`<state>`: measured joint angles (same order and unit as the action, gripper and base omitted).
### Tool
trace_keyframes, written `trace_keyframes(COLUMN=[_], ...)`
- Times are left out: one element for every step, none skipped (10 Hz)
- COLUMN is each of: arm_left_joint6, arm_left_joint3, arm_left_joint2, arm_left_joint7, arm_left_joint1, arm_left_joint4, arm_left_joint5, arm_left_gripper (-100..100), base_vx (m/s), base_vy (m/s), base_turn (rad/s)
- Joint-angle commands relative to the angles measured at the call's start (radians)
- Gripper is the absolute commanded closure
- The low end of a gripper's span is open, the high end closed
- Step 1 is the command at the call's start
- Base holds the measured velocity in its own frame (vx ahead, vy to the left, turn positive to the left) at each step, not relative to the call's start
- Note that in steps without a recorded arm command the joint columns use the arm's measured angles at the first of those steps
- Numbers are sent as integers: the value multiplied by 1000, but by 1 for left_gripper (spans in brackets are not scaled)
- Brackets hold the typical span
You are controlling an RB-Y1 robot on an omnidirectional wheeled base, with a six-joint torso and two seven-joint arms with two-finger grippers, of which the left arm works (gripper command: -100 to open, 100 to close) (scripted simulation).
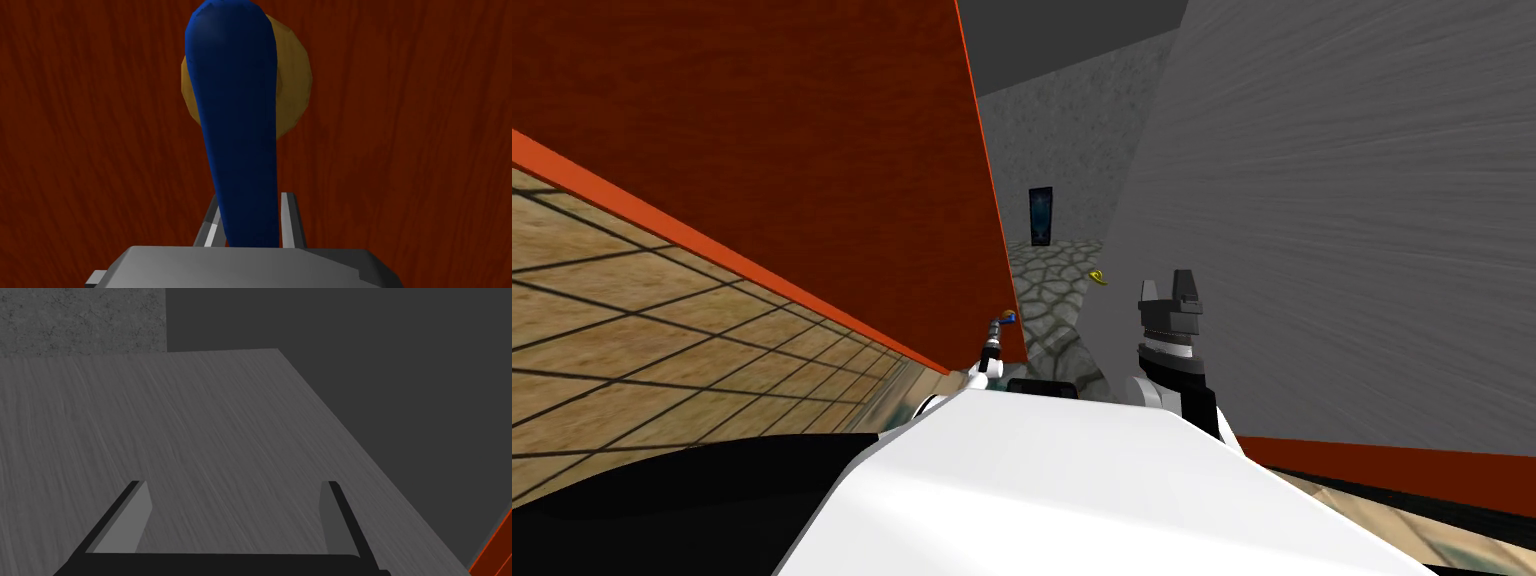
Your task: Push the door open
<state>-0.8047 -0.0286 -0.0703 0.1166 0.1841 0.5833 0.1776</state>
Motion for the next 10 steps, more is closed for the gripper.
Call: trace_keyframes(arm_left_joint6=[-13,-14,-15,-15,-16,-17,-17,-17,-18,-19], arm_left_joint3=[-34,-46,-58,-58,-76,-88,-99,-99,-114,-124], arm_left_joint2=[-11,-11,-10,-10,-8,-5,-2,-2,4,8], arm_left_joint7=[14,19,24,24,30,35,39,39,44,48], arm_left_joint1=[15,15,16,16,16,16,17,17,17,17], arm_left_joint4=[-11,-11,-12,-12,-12,-13,-13,-13,-14,-14], arm_left_joint5=[16,23,30,30,39,46,52,52,60,65], arm_left_gripper=[100,100,100,100,100,100,100,100,100,100], base_vx=[206,176,172,128,158,185,178,130,134,155], base_vy=[-103,-91,-92,-46,-48,-83,-106,-69,-78,-89], base_turn=[122,79,71,50,55,103,101,51,70,86])
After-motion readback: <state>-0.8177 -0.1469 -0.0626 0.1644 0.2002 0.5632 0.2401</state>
